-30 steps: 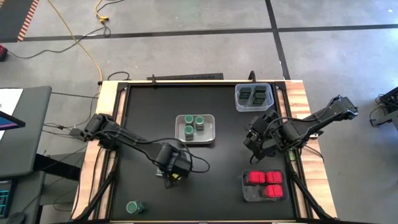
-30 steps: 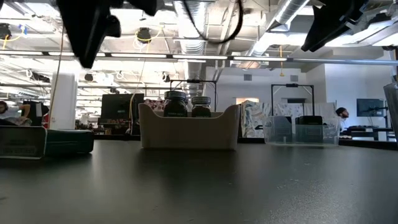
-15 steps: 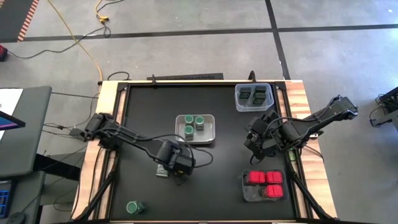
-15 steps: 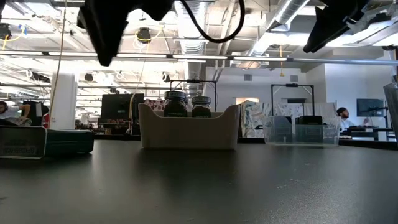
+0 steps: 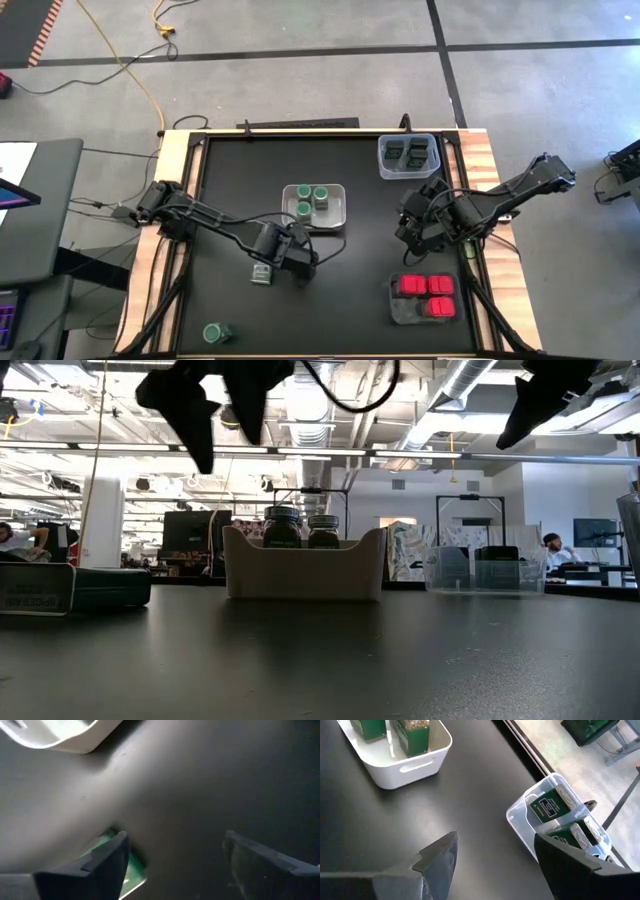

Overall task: Sort spices by type
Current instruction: Put the black seasoning can into the transparent bin

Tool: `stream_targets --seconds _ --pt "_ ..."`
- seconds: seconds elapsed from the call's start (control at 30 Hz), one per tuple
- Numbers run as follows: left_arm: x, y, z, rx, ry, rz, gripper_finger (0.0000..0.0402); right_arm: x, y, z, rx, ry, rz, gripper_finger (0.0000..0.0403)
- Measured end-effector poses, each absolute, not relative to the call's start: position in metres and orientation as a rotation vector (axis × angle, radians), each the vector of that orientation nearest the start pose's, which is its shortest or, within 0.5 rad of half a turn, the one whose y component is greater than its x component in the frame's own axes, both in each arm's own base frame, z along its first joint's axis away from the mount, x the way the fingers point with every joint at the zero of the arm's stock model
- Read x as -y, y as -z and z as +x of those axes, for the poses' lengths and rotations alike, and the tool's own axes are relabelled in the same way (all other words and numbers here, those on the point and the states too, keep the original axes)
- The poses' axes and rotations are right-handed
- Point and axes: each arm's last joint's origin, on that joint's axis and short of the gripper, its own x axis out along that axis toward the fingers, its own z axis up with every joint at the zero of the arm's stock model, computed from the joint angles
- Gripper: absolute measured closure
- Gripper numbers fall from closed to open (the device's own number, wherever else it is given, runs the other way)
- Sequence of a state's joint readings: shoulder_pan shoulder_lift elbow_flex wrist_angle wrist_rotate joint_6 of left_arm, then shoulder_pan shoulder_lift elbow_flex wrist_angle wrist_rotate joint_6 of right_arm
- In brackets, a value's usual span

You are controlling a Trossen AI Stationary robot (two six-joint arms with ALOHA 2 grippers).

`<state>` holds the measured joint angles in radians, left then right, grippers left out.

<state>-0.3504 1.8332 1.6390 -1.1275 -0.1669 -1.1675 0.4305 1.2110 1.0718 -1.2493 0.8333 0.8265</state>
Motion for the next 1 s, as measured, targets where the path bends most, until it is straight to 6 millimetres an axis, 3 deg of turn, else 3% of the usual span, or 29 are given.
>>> stream_targets --seconds 0.23,0.47,0.7,1.0 --pt "0.124 -0.278 0.346 -1.117 -0.651 -0.810 0.0082 -0.060 -0.290 0.183 -0.890 0.741 -0.110 0.0108" --pt "0.140 -0.271 0.312 -1.186 -1.007 -0.898 0.0084 -0.060 -0.290 0.183 -0.892 0.741 -0.112 0.0108" --pt "0.157 -0.237 0.300 -1.197 -1.078 -0.993 0.0084 -0.060 -0.290 0.183 -0.892 0.741 -0.111 0.0108" --pt "0.150 -0.209 0.294 -1.234 -1.141 -0.999 0.0084 -0.061 -0.290 0.183 -0.895 0.737 -0.104 0.0108"
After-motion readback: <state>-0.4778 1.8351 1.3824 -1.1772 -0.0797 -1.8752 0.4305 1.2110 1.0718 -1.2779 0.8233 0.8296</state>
